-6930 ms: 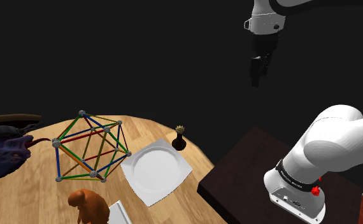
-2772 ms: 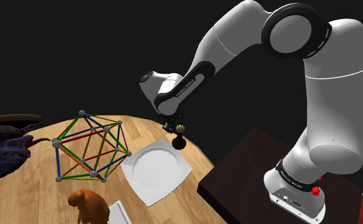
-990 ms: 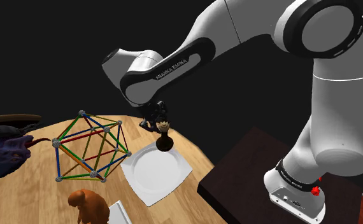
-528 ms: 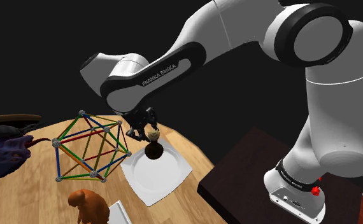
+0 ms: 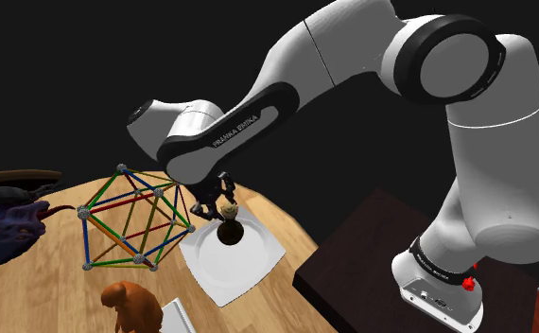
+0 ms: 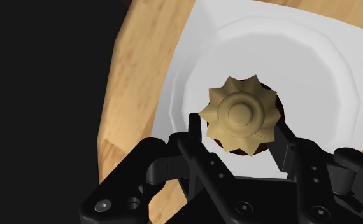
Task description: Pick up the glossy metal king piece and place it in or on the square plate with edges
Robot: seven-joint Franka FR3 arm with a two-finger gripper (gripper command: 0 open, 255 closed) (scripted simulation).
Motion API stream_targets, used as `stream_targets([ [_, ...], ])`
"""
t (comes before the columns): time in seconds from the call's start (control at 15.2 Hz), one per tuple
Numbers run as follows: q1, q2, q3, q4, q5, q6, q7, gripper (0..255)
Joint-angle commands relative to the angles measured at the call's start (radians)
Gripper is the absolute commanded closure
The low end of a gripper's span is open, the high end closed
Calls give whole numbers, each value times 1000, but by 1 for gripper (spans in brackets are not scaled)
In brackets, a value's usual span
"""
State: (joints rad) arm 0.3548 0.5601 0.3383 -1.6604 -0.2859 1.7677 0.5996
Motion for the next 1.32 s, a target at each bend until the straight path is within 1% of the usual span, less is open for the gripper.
stream_targets([
  [0.0,2,16,-3,-4,-6,19,5,255],
  [0.66,12,103,-21,-17,-35,115,28,255],
  [1.19,12,103,-21,-17,-35,115,28,255],
  [1.25,12,103,-21,-17,-35,115,28,0],
])
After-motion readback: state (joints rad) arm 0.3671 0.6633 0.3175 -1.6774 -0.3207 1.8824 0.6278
